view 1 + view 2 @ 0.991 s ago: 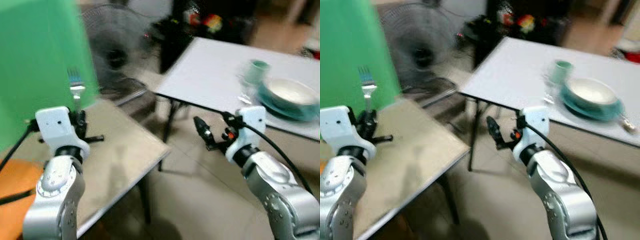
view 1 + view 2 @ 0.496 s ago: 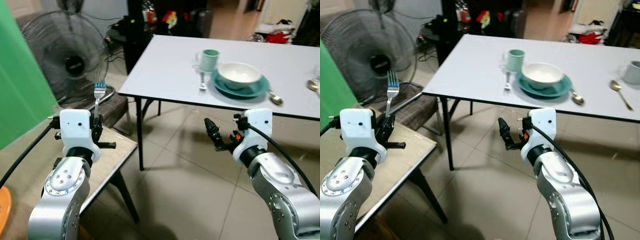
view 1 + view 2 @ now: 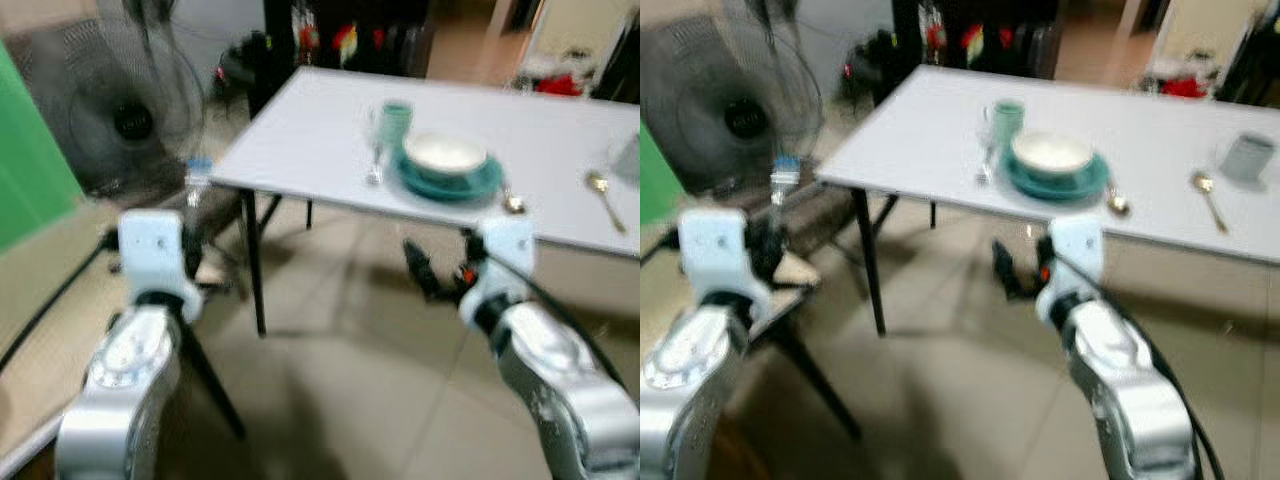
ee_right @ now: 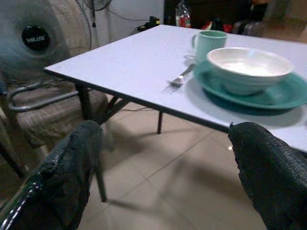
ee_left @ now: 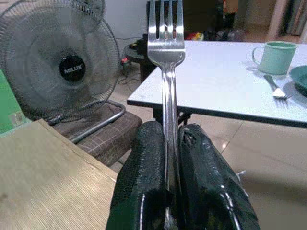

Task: Setting the table

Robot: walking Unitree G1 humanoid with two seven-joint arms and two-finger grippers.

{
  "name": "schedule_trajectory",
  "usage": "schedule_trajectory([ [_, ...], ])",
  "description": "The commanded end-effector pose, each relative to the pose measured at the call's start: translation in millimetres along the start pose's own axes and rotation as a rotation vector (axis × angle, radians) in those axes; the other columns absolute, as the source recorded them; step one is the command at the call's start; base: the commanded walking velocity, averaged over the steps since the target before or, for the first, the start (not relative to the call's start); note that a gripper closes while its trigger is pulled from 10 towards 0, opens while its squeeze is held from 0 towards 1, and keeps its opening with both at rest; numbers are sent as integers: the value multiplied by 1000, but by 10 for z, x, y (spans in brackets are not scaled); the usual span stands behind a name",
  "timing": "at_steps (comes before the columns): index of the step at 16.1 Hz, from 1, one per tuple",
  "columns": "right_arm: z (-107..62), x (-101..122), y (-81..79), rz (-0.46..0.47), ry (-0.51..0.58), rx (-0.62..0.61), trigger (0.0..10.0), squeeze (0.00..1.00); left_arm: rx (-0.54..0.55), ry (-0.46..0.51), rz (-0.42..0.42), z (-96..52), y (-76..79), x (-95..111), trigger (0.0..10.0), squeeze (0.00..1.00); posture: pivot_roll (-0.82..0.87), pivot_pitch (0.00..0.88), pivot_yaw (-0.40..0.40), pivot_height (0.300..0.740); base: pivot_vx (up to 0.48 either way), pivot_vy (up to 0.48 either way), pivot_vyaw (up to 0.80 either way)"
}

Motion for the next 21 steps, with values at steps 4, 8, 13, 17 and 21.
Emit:
schedule_trajectory([
  [4, -17, 64, 66, -8, 29, -33, 10000, 0, -16, 7, 8, 27, 47, 24, 10000, 0, -28, 5, 57, 740, 0, -480, 0],
  [8, -22, 60, 92, -8, 27, -51, 10000, 0, -27, 4, 9, 37, 73, 21, 10000, 0, -30, 7, 59, 740, 0, -480, 0],
  [13, -34, 53, 108, -7, 25, -63, 10000, 0, -40, 4, 9, 48, 103, 24, 10000, 0, -34, 8, 65, 740, 0, -480, 0],
  [17, -42, 50, 130, 9, 23, -77, 10000, 0, -63, 1, -26, 58, 148, 19, 10000, 0, -39, 10, 69, 740, 0, 0, 0],
  [21, -45, 75, 161, 19, 29, -86, 10000, 0, -122, 40, -35, 63, 237, 74, 10000, 0, -45, 7, 70, 740, 0, 0, -800],
])
Point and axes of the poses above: a point about 5 cm out from each wrist's last joint towards the gripper, its own z axis pointing out of the wrist towards the gripper, its own x axis along the axis of the wrist's last joint, y = z × x, the point moved 5 cm from there along z, pointing out of the wrist towards the gripper, and after that the axes turned 1 degree about -z, right-handed, at the moved point
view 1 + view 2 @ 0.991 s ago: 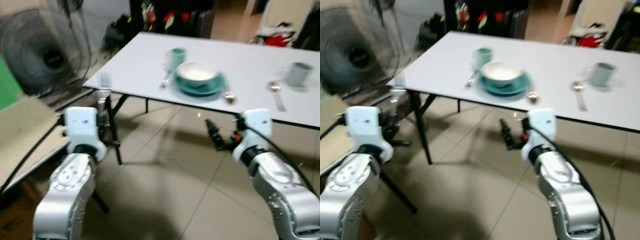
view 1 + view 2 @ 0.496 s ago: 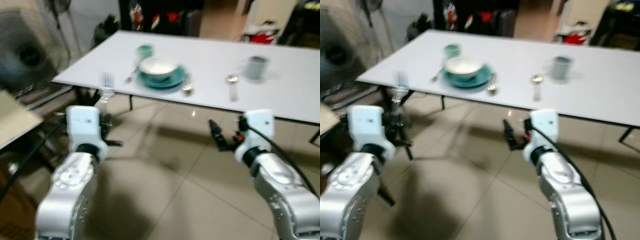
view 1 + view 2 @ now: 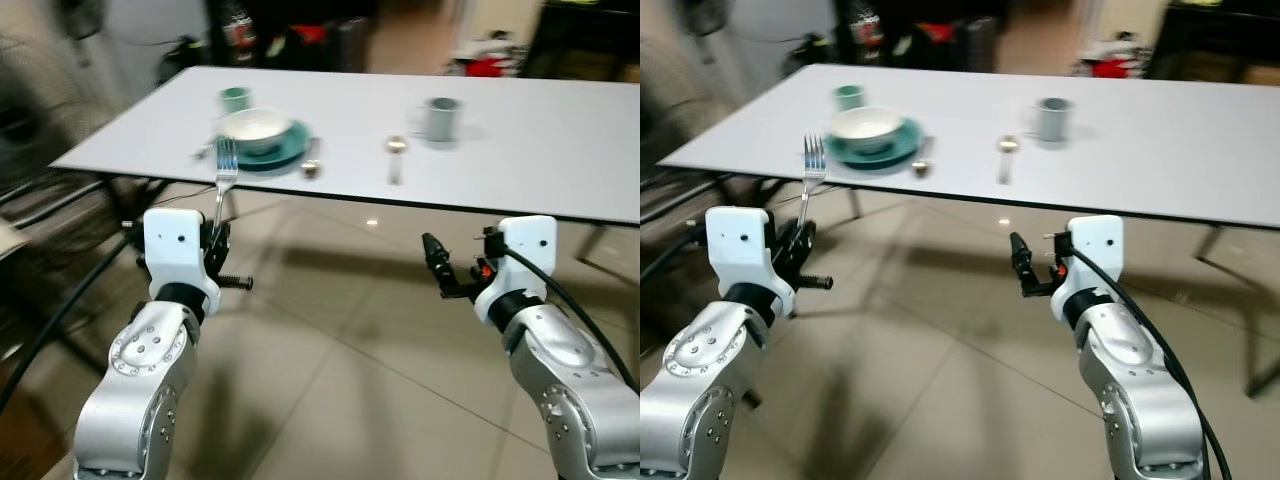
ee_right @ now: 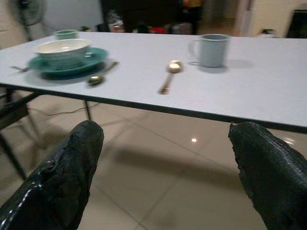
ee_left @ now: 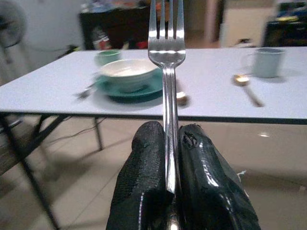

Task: Setting the table

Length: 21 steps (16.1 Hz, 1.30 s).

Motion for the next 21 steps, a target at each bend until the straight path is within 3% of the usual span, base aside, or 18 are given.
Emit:
schedule_trajectory([
  [1, -2, 40, -13, 5, 12, 4, 10000, 0, -18, 17, 5, 3, 23, 40, 10000, 0, -44, 7, 69, 740, 0, 0, -800],
  [7, 26, 81, -2, -2, 25, 0, 10000, 0, -64, 36, -14, 12, 74, 54, 10000, 0, -44, 0, 60, 740, 354, 0, -800],
  [21, 0, 57, 13, -27, 25, -12, 10000, 0, -138, 26, -26, 46, 215, -17, 10000, 0, -65, 0, 67, 740, 397, 0, 0],
])
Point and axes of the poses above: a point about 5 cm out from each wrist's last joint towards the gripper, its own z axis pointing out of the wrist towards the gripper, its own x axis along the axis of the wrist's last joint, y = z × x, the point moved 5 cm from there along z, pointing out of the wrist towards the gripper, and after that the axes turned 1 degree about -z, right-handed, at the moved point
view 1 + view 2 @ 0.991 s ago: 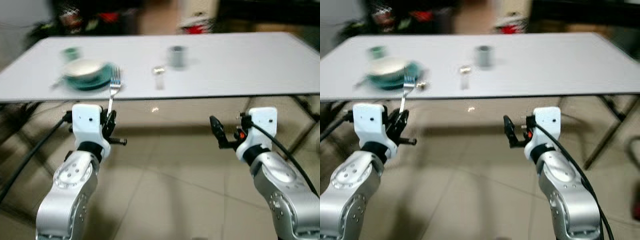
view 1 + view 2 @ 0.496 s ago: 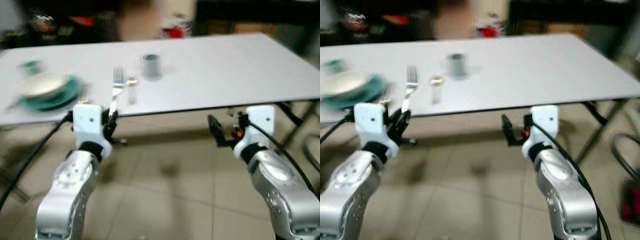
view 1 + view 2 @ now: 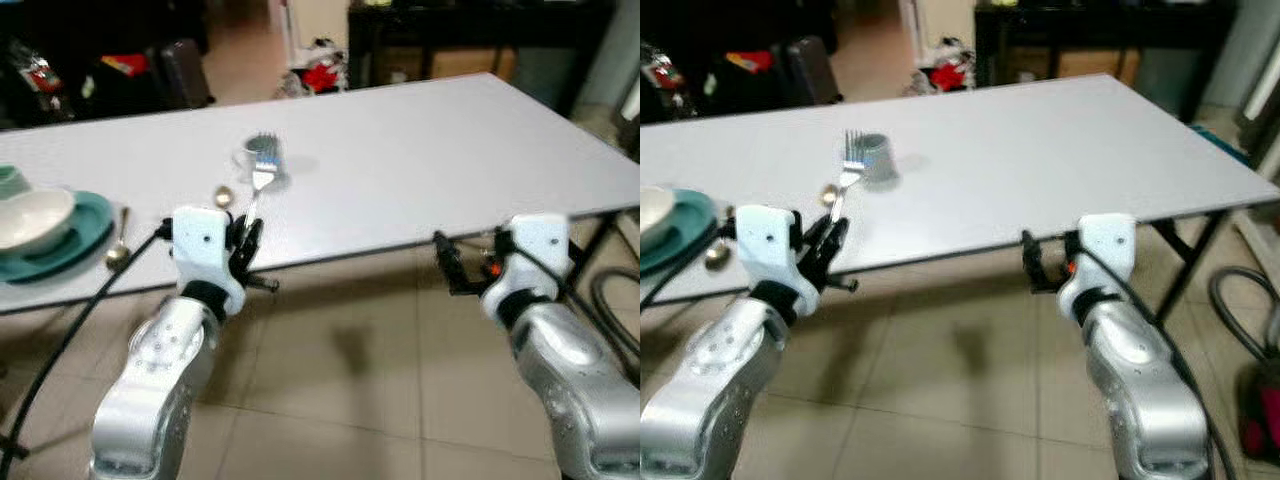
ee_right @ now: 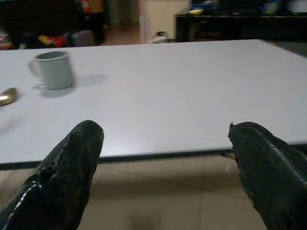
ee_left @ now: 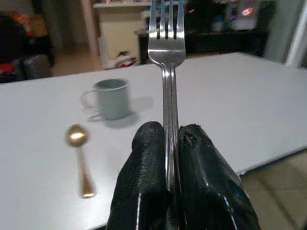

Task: Setting the table

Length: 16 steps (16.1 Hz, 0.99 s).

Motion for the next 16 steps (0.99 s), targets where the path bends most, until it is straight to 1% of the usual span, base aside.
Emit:
schedule_trajectory([
  [1, -13, 47, 31, -24, 17, -5, 10000, 0, 2, -4, -5, 10, -2, -15, 10000, 0, -66, 0, 64, 740, 386, 0, 0],
  [4, -1, 43, 10, -35, 10, 13, 10000, 0, 3, -3, -13, -1, 10, -23, 10000, 0, -63, 0, 53, 740, 385, 0, 0],
  [8, 7, 35, -22, -46, 4, 32, 10000, 0, 19, -8, -16, -26, -11, -41, 10000, 0, -59, 0, 45, 740, 386, 0, 0],
  [11, 13, 29, -71, -49, 0, 60, 10000, 0, 60, -27, -8, -33, -69, -84, 10000, 0, -59, 0, 42, 740, 382, 0, 0],
  [12, 17, 30, -88, -51, 0, 68, 10000, 0, 106, -35, -6, -31, -129, -98, 10000, 0, -58, 0, 41, 740, 326, 0, 0],
  [13, 19, 29, -94, -52, 0, 70, 10000, 0, 133, -30, -9, -31, -163, -94, 10000, 0, -58, 0, 39, 740, 0, 0, 0],
  [14, 25, 29, -98, -56, 1, 71, 10000, 0, 161, -27, 4, -32, -203, -92, 10000, 0, -56, 0, 38, 740, 0, 0, 0],
  [16, 42, 39, -106, -99, 3, 76, 10000, 0, 163, -39, 32, -29, -220, -95, 10000, 0, -58, 0, 39, 740, 0, 0, 0],
])
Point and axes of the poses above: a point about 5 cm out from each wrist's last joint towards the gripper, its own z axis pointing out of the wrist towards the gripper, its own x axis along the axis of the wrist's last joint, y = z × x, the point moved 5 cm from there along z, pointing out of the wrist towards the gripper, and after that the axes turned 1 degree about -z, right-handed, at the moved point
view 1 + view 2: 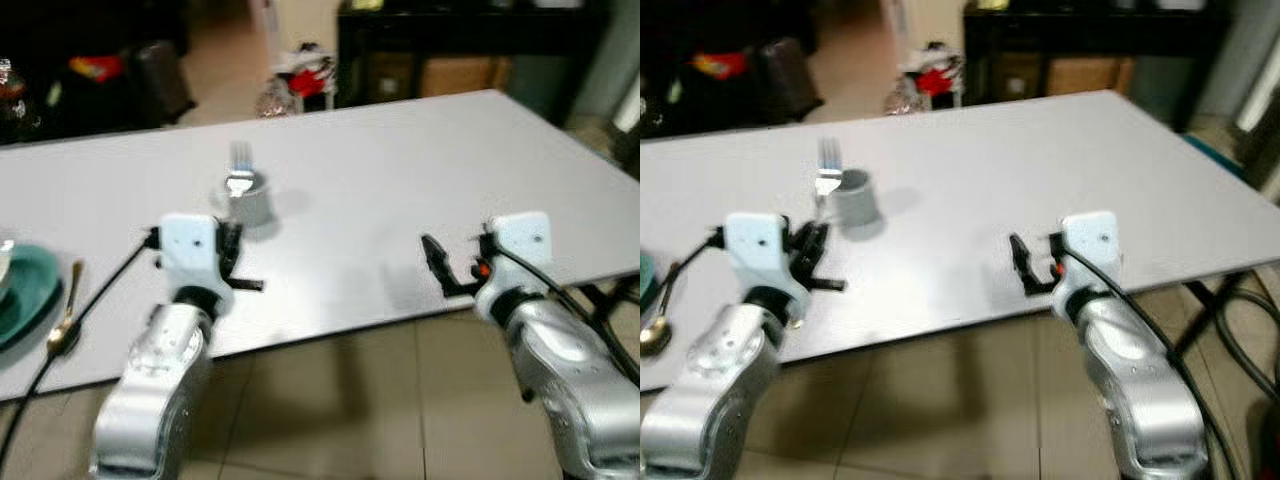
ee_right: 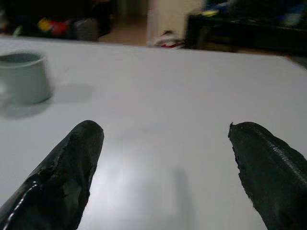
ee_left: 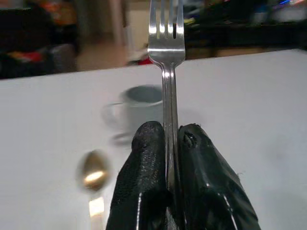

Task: Setting the table

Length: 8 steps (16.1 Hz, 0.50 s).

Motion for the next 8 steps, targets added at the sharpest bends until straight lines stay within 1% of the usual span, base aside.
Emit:
schedule_trajectory([
  [1, 26, 55, -23, -24, 21, 8, 10000, 0, 28, -5, 18, 7, -45, 2, 10000, 0, -59, 0, 39, 740, 0, -319, 450],
  [8, 33, 45, 9, -29, 17, -10, 10000, 0, 34, -10, 18, 22, -39, -2, 10000, 0, -63, 0, 41, 740, 0, -473, 800],
])
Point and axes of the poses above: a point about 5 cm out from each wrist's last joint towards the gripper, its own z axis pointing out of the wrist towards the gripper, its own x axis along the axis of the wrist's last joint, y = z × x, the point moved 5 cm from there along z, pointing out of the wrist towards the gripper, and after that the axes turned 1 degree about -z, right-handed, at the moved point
